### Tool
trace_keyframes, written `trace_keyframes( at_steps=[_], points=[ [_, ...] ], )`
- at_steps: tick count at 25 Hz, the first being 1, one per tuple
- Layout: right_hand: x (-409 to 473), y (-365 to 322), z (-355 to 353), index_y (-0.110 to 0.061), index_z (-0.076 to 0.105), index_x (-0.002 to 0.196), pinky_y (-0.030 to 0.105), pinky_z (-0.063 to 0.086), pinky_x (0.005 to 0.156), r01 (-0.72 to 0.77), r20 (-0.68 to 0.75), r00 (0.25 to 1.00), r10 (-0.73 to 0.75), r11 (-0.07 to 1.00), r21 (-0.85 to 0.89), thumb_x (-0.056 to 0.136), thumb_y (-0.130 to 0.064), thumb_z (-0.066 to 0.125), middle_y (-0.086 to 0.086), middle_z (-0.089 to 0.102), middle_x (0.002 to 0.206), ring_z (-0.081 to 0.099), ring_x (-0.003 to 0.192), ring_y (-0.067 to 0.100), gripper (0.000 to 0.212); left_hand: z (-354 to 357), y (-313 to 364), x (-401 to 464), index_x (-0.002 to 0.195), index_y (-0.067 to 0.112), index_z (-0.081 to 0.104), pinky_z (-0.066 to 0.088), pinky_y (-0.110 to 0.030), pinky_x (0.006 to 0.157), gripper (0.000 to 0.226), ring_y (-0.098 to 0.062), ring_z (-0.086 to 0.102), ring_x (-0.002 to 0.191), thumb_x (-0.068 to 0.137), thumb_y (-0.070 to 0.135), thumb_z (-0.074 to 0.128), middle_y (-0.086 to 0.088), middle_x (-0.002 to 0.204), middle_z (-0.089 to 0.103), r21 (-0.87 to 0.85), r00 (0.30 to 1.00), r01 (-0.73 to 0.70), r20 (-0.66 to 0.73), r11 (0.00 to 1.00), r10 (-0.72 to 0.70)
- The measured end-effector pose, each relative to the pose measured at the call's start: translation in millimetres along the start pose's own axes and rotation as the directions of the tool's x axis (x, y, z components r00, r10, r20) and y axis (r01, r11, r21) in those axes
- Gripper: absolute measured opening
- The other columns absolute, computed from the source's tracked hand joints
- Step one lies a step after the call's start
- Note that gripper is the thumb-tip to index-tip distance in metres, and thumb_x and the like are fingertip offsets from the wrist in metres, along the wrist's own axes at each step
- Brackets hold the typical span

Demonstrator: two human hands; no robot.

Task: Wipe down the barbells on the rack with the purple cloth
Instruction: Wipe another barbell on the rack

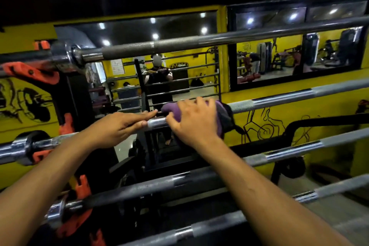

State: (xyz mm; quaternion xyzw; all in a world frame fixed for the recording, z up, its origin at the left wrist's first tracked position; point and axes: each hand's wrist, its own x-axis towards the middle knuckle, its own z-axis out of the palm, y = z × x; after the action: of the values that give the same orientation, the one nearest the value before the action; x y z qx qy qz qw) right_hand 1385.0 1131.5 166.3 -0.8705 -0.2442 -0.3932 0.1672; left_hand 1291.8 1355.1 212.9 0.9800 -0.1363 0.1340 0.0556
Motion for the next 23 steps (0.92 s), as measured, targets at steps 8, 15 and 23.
trace_keyframes(
  at_steps=[8,15,23],
  points=[
    [-12,117,-4,-0.023,0.060,0.095,0.048,0.037,0.092,-0.033,-0.175,0.984,0.015,0.994,-0.102,0.089,-0.052,0.037,0.002,0.068,0.096,0.056,0.093,0.028,0.037,-3,4,-1,0.133,0.073,0.035,0.034,-0.036,0.117,0.038,0.002,0.031,0.142,0.095,0.069,0.039,0.022,0.153,0.038,-0.116,0.997,0.072,0.038,0.991,-0.069],
    [-17,6,10,-0.024,0.061,0.103,0.052,0.029,0.100,-0.016,-0.128,0.992,0.020,0.999,0.031,0.089,-0.054,0.035,-0.002,0.067,0.104,0.055,0.105,0.029,0.042,-3,3,-1,0.128,0.073,0.042,0.041,-0.044,0.112,0.038,-0.007,0.046,0.135,0.092,0.065,0.048,0.021,0.146,0.049,-0.147,0.993,0.119,0.025,0.982,-0.117],
    [-16,87,1,-0.023,0.059,0.103,0.050,0.036,0.100,0.012,-0.161,0.987,-0.023,0.998,-0.068,0.093,-0.052,0.035,0.001,0.066,0.104,0.056,0.101,0.026,0.039,0,0,-5,0.125,0.071,0.048,0.052,-0.044,0.095,0.037,-0.006,0.059,0.108,0.088,0.073,0.045,0.018,0.126,0.065,-0.064,0.982,0.174,-0.070,0.983,-0.178]
  ],
)
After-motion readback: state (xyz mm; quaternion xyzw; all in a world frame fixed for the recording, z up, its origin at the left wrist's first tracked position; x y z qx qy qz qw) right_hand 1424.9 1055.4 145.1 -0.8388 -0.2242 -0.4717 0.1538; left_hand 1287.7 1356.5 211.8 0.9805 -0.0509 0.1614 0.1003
